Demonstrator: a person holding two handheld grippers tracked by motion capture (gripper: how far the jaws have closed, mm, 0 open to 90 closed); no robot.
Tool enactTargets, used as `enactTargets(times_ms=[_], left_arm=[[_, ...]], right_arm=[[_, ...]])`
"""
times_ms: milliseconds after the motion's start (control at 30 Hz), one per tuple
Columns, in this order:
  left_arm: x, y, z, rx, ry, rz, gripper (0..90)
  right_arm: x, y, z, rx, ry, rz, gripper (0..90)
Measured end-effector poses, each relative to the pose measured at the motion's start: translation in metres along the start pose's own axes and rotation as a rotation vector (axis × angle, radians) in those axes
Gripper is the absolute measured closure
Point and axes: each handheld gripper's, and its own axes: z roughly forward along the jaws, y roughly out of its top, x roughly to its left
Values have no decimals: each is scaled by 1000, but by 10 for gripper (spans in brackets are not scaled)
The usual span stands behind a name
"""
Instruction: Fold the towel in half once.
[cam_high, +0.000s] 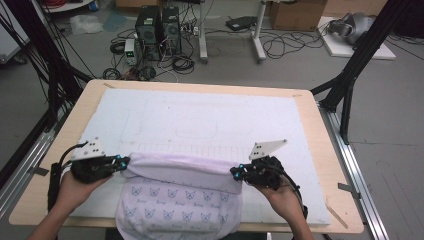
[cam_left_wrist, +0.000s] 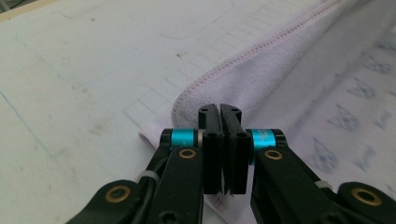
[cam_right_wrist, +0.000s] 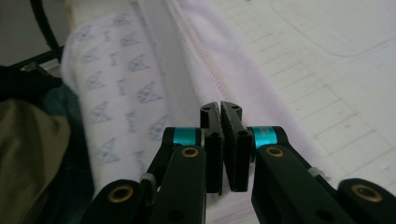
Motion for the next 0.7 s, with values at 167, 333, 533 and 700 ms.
enactTargets(times_ms=[167,333,533,700], left_arm=[[-27,-27,-22,42,-66,23,783],[-21,-24,-26,30,-57,-6,645],[1,-6,2,22,-15,-25,590],[23,-1,34,64,29,-46,563]], right_arm=[[29,-19,-7,8,101,-27,837],[18,-24,-10,-11,74,-4,745],[-18,-18,6,26,-57,34,621],[-46,-20,23,88,-132,68,520]])
